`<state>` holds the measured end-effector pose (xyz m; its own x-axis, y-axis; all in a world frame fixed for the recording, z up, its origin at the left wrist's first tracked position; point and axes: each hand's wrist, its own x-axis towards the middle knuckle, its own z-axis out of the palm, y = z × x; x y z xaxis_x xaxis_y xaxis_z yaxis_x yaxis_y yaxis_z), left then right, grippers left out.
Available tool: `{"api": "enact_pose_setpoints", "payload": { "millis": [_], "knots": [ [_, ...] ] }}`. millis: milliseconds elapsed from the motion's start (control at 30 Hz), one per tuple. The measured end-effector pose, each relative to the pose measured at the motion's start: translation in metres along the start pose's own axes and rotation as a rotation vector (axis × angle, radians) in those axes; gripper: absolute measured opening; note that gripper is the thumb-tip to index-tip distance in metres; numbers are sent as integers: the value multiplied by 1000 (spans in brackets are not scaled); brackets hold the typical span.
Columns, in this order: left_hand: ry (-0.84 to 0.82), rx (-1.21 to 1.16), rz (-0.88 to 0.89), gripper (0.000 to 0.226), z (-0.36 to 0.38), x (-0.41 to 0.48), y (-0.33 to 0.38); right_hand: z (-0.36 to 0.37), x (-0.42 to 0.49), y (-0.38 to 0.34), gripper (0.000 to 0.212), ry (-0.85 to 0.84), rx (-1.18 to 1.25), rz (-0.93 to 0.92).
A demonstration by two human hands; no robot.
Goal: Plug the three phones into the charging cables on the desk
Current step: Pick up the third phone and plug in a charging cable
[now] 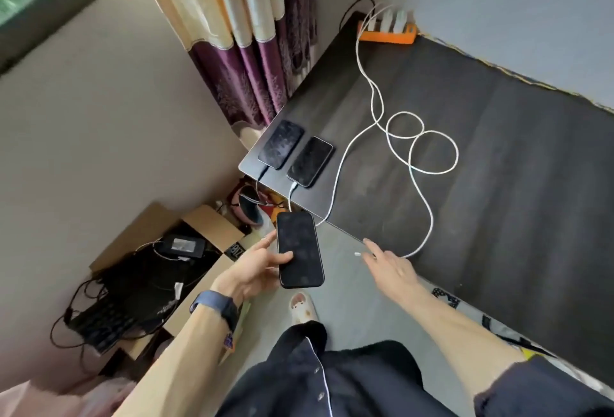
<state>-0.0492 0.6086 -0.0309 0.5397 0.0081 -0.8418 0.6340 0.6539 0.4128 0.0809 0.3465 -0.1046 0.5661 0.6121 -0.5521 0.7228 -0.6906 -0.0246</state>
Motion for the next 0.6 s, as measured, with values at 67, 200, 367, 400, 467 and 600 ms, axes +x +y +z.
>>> {"api": "enact_pose_setpoints", "payload": {
  "millis": [67,200,367,400,467,600],
  "knots": [
    [8,-19,-4,73,-7,3,5,-7,6,-3,50,30,-104,-15],
    [-23,-69,-15,71,-5,8,10,-2,14,-3,42,-33,-220,-20],
    [-61,-86,26,66,19,14,29,-7,16,12,23,6,-175,-79],
    [-59,-77,39,64,27,15,34,-12,14,14,22,1,-93,-50],
    [-61,-73,74,60,42,17,46,-25,9,17,16,95,140,36],
    [-62,-41,141,63,76,30,65,-51,-5,36,27,420,666,366]
  ]
}}
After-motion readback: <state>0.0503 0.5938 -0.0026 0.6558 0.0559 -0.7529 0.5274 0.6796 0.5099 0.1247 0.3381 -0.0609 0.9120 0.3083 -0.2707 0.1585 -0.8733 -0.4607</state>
